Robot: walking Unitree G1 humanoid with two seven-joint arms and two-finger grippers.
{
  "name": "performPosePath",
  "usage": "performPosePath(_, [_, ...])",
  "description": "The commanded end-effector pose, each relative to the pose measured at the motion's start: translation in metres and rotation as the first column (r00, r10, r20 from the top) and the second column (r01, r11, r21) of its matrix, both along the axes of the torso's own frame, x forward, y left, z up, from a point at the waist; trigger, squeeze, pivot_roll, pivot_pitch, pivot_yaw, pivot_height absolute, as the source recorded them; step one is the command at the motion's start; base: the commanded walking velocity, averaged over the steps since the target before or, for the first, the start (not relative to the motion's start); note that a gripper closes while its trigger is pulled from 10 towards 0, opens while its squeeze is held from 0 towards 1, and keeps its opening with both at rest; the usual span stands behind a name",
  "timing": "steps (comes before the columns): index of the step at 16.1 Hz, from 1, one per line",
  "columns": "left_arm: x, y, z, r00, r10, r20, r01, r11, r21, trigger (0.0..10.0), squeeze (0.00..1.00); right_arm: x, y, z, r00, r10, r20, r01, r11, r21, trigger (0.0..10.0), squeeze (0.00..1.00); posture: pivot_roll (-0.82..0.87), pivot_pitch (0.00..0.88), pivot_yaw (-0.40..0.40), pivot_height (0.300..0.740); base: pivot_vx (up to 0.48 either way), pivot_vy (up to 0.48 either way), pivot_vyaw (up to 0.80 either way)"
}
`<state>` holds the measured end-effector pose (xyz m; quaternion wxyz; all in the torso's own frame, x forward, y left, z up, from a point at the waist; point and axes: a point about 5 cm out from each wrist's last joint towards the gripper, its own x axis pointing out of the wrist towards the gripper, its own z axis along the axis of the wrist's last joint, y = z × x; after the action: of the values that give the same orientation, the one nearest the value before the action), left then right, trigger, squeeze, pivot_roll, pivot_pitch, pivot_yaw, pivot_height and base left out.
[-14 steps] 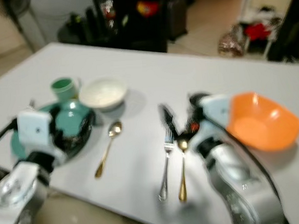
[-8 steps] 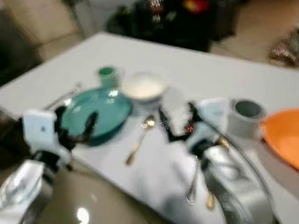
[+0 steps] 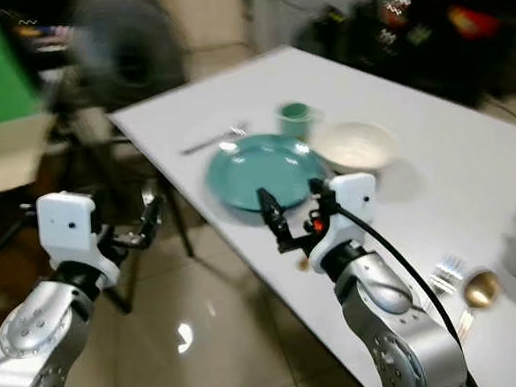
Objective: Setting the table
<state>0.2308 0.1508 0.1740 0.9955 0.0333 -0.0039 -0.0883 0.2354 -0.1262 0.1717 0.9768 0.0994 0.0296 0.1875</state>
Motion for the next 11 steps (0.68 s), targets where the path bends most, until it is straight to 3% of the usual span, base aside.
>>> performPosePath(1, [-0.001,-0.001,0.003,1.0,0.001,0.012,-0.001,1.0,-0.001,10.0,0.0,0.001,-0.001,0.003,1.0,0.008,0.016,-0.008,1.0,0.002,10.0,1.0,-0.04,0.0,0.07,0.74,0.0,0.0,0.8])
performPosePath(7, [-0.001,0.001,0.006,0.999,0.021,0.03,-0.021,1.0,-0.022,10.0,0.0,0.003,0.004,0.002,0.998,0.061,0.004,-0.061,0.998,0.013,10.0,1.0,-0.04,0.0,0.063,0.74,0.0,0.0,0.8])
performPosePath(11, [0.006,-0.002,0.011,0.997,0.057,0.056,-0.055,0.997,-0.047,10.0,0.0,0.015,0.002,0.011,0.994,0.109,0.027,-0.109,0.994,-0.016,10.0,1.0,-0.07,0.0,0.016,0.74,0.0,0.0,0.8])
